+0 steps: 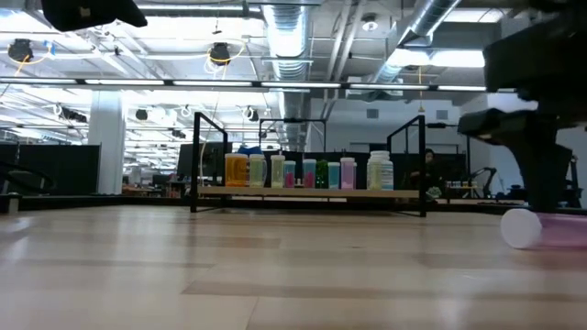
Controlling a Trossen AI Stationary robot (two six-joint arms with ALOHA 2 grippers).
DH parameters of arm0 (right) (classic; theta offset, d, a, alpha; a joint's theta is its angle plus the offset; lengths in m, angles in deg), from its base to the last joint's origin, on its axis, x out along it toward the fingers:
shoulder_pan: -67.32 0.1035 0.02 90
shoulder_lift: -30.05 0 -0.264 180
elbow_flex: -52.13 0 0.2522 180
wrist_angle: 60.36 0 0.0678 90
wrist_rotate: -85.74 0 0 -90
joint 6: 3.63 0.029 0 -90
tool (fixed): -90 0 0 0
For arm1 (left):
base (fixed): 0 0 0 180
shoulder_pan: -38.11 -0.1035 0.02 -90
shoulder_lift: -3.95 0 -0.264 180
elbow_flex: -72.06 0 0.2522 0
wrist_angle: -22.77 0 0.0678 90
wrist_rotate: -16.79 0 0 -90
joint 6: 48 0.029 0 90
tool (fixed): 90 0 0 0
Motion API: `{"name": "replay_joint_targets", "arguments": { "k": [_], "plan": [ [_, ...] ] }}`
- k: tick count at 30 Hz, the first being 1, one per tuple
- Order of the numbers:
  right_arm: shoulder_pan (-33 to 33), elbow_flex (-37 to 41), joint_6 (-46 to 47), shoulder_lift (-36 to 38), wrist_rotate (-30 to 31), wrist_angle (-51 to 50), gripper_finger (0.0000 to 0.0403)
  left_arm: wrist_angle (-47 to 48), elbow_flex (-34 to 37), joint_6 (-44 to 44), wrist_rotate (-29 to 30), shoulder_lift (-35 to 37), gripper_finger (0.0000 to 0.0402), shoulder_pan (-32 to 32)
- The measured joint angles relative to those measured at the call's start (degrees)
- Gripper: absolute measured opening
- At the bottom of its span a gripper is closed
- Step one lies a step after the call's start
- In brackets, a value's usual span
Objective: Pick and place medicine bottles onto shelf by color
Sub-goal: Put the pink pill bottle on the shelf
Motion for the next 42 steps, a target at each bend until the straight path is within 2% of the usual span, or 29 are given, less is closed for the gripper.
{"name": "replay_joint_targets", "arguments": {
  "k": [15, 20, 25, 28, 31, 34, 37, 42],
  "plan": [
    [-1.5, 4.6, 9.6, 0.3, 0.1, 6.6, 0.0154, 0.0, 0.0, -0.9, 3.0, 0.0, 0.0210, 0.0],
    [-1.5, 4.4, 10.8, 0.7, 0.1, 7.0, 0.0131, -1.1, 0.0, 3.2, 7.7, 0.0, 0.0210, -0.1],
    [-2.7, 1.8, 10.8, 1.7, 0.0, 7.6, 0.0117, -6.4, 0.0, 10.6, 11.7, 0.0, 0.0210, -1.0],
    [-3.9, 0.1, 10.1, 2.3, -0.1, 6.7, 0.0116, -12.6, 0.0, 17.2, 11.9, 0.0, 0.0210, -2.1],
    [-5.9, -3.2, 7.6, 2.9, -0.1, 6.6, 0.0116, -20.2, 0.0, 24.7, 9.6, 0.0, 0.0210, -3.5],
    [-8.0, -6.8, 4.8, 4.4, 0.0, 4.1, 0.0118, -25.8, 0.0, 32.4, 4.7, -0.1, 0.0210, -4.9],
    [-9.9, -10.3, 4.3, 6.2, 0.7, 3.0, 0.0119, -26.8, 0.0, 40.8, 2.6, -1.4, 0.0210, -5.4],
    [-12.5, -15.7, 5.2, 8.1, 2.1, 2.9, 0.0119, -27.4, 0.0, 51.1, 2.8, -5.1, 0.0210, -5.7]
  ]
}}
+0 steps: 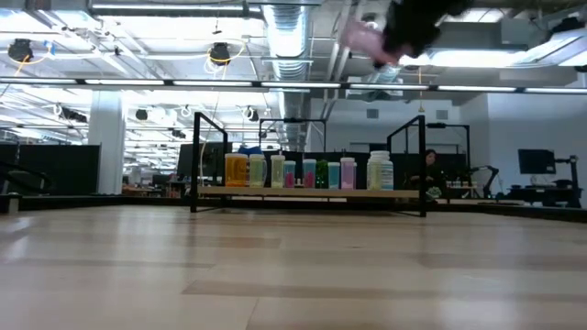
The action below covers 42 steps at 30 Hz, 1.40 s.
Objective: Pick and place medicine bottles onto shelf by color
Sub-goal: Put the pink pill bottle on the shelf
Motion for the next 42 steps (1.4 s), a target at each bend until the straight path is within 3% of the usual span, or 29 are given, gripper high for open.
{"name": "replay_joint_targets", "arguments": {
  "k": [10, 19, 35, 42],
  "plan": [
    [-1.0, -6.8, -0.3, 0.2, -0.5, -3.8, 0.0120, -5.6, -0.4, 2.7, -1.0, -4.5, 0.0210, -4.9],
    [-2.2, -6.7, -1.0, 0.1, -0.7, -5.4, 0.0120, -12.3, -0.5, 3.7, -7.5, -5.3, 0.0210, -9.3],
    [-4.4, -6.7, -4.6, 0.1, -0.9, 0.4, 0.0120, -13.3, -0.5, 5.5, -10.9, -5.3, 0.0211, -13.2],
    [-4.8, -6.7, -5.6, 0.1, -0.8, 1.6, 0.0120, -13.1, -0.5, 5.8, -9.4, -5.3, 0.0211, -14.3]
  ]
}}
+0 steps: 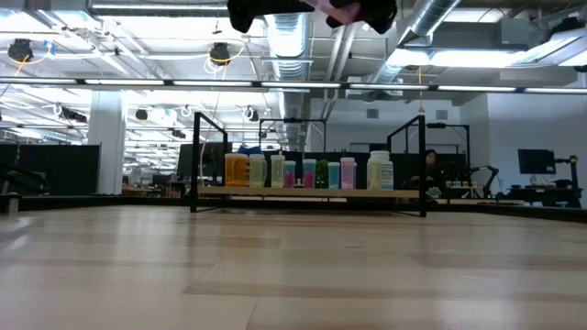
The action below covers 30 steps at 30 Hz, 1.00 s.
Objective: Pick and place medicine bottles onto shelf by color
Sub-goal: Put the pink pill bottle on the shelf
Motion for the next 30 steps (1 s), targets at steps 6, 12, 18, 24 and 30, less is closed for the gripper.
{"name": "replay_joint_targets", "arguments": {
  "k": [6, 12, 18, 24, 30],
  "plan": [
    [0.0, 0.0, -1.4, 0.0, 0.0, -0.2, 0.0120, 0.5, 0.0, -2.4, -2.6, 0.0, 0.0211, -0.4],
    [0.1, -0.5, -2.6, 0.0, 0.0, -1.0, 0.0120, 0.7, 0.0, -4.8, -4.5, 0.0, 0.0210, -0.4],
    [0.2, -2.2, -3.7, 0.0, 0.0, -1.4, 0.0120, 0.7, 0.0, -5.8, -4.5, 0.0, 0.0184, -0.4],
    [0.1, -2.8, -3.8, 0.0, 0.1, -2.8, 0.0120, 0.0, 0.0, -5.7, -4.4, 0.0, 0.0112, -0.3],
    [0.2, -2.8, -3.9, 0.0, 0.1, -3.1, 0.0120, -0.1, 0.0, -5.6, -4.5, 0.0, 0.0083, -0.4]
  ]
}}
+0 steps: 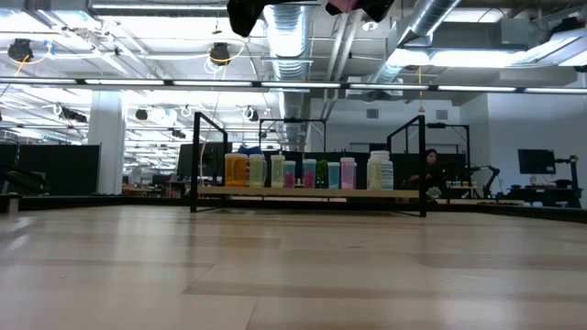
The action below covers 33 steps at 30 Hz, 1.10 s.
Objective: Pick and place medicine bottles onto shelf by color
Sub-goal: Put the pink pill bottle on the shelf
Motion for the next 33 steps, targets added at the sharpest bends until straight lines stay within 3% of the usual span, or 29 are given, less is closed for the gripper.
{"name": "replay_joint_targets", "arguments": {
  "k": [8, 12, 18, 23, 28, 33],
  "plan": [
    [-0.1, -1.4, 2.1, 0.0, 0.1, -5.3, 0.0132, -0.4, 0.0, 0.1, -0.1, 0.0, 0.0098, -0.3],
    [-0.1, -5.2, 3.2, 0.0, -0.2, -16.6, 0.0172, -0.4, 0.0, -0.7, 0.2, 0.0, 0.0094, -1.4],
    [-0.1, -9.4, 3.1, 0.5, -0.2, -25.6, 0.0246, -0.2, 0.0, -1.2, 0.4, 0.0, 0.0093, -4.1],
    [-1.0, -10.6, 2.5, 3.5, 0.1, -36.0, 0.0259, 1.0, 0.0, -3.4, -0.2, 0.0, 0.0093, -8.4],
    [-2.5, -6.7, 0.3, 9.1, 5.1, -36.1, 0.0260, 6.8, -2.0, -7.3, -5.8, 0.0, 0.0093, -15.5],
    [-6.3, 2.9, -0.8, 17.4, 9.3, -30.4, 0.0260, 17.5, -6.1, -7.5, -8.0, -1.2, 0.0093, -22.1]
  ]
}}
